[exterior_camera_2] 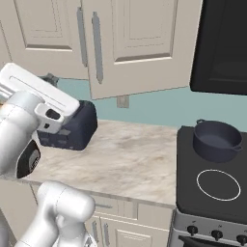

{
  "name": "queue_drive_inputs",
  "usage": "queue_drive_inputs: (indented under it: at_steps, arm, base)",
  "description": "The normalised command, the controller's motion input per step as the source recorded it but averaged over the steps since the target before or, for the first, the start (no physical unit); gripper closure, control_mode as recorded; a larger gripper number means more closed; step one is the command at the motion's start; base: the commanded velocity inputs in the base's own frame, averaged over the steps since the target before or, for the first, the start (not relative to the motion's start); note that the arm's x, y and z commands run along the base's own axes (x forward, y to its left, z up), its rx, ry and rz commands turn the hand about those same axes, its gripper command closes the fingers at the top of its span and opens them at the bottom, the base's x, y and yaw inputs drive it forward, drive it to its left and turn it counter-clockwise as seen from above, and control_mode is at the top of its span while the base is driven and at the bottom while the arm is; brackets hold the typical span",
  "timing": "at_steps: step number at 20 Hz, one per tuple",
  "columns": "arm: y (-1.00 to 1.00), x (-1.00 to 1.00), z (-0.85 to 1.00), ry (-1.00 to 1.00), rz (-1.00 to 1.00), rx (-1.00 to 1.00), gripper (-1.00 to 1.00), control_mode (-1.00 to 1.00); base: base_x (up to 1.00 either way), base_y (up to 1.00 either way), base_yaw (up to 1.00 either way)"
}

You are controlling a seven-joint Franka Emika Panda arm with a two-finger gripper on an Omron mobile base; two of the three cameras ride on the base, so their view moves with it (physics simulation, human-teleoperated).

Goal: Open the cabinet and move the ladle to the pot. Then close the cabinet.

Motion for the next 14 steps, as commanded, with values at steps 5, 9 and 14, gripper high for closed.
queue_drive_inputs:
  at_steps: [5, 9, 14]
  arm:
    - [0.95, 0.11, 0.00, -0.09, 0.00, 0.12, 1.00, -1.00]
    - [0.48, 0.26, 0.00, -0.10, -0.01, 0.40, 1.00, -1.00]
    - [0.10, 0.44, -0.12, -0.03, -0.12, 0.52, 1.00, -1.00]
  base:
    - [0.00, 0.00, 0.00]
    - [0.00, 0.00, 0.00]
    - [0.00, 0.00, 0.00]
